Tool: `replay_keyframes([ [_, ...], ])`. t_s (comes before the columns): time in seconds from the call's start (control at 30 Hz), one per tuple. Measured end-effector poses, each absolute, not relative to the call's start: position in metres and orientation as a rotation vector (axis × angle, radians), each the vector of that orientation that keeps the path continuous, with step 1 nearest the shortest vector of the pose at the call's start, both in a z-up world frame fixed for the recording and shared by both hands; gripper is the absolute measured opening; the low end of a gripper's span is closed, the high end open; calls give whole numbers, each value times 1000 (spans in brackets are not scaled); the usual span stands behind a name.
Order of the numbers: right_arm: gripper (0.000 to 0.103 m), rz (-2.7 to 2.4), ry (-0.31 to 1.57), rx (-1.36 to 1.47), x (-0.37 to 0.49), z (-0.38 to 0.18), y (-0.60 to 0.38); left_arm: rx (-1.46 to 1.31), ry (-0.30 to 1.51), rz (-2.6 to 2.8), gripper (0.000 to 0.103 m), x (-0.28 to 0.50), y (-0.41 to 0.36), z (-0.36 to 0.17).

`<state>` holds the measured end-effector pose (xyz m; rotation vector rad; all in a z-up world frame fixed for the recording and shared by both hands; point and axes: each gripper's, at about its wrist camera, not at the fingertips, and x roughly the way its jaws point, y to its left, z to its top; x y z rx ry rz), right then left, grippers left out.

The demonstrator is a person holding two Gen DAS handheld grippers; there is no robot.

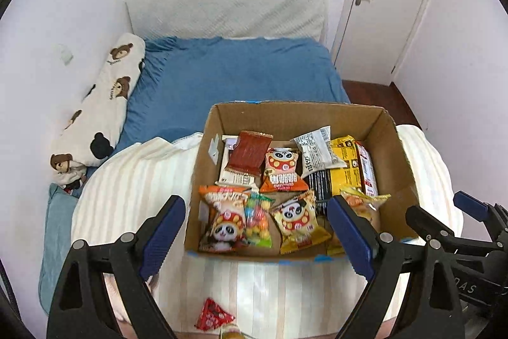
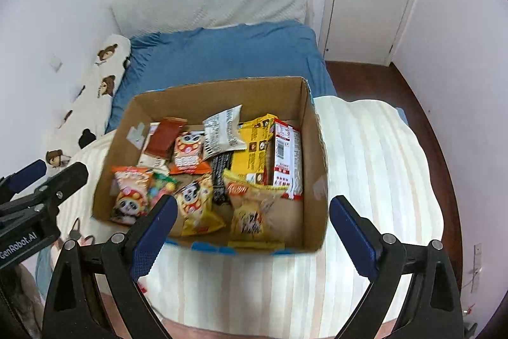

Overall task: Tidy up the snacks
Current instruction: 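Grasp the red sachet with the left tool while the right tool grasps the egg-yolk pastry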

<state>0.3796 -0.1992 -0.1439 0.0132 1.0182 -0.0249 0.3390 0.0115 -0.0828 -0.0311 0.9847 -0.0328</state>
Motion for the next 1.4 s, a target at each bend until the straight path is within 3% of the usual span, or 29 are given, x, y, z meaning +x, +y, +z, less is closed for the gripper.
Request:
replay_keyframes([
  [0.33,98,69,996,110,316,-132,-186,-74,955,14,92,276,32,-77],
  [0.57,98,222,1203,226,289,-210,-151,-114,1024,159,92,227,89,-116],
  [0.73,98,316,1333,209,274,-283,-98,-22,1130,302,92,197,125,-180],
  [0.8,91,328,1380,220,274,-310,-81,-13,1187,333,92,190,137,-204],
  [0.87,77,326,1438,238,271,-341,-63,3,1227,354,92,185,147,-223],
  [1.07,77,289,1522,196,267,-397,-27,80,1282,375,92,174,161,-256],
  [1.13,75,281,1490,143,264,-399,-17,93,1289,372,92,175,162,-262],
  [1.2,64,271,1472,89,262,-399,-11,106,1290,354,92,176,160,-263],
  [1.4,62,274,1449,10,248,-390,-24,137,1268,271,92,189,141,-247],
])
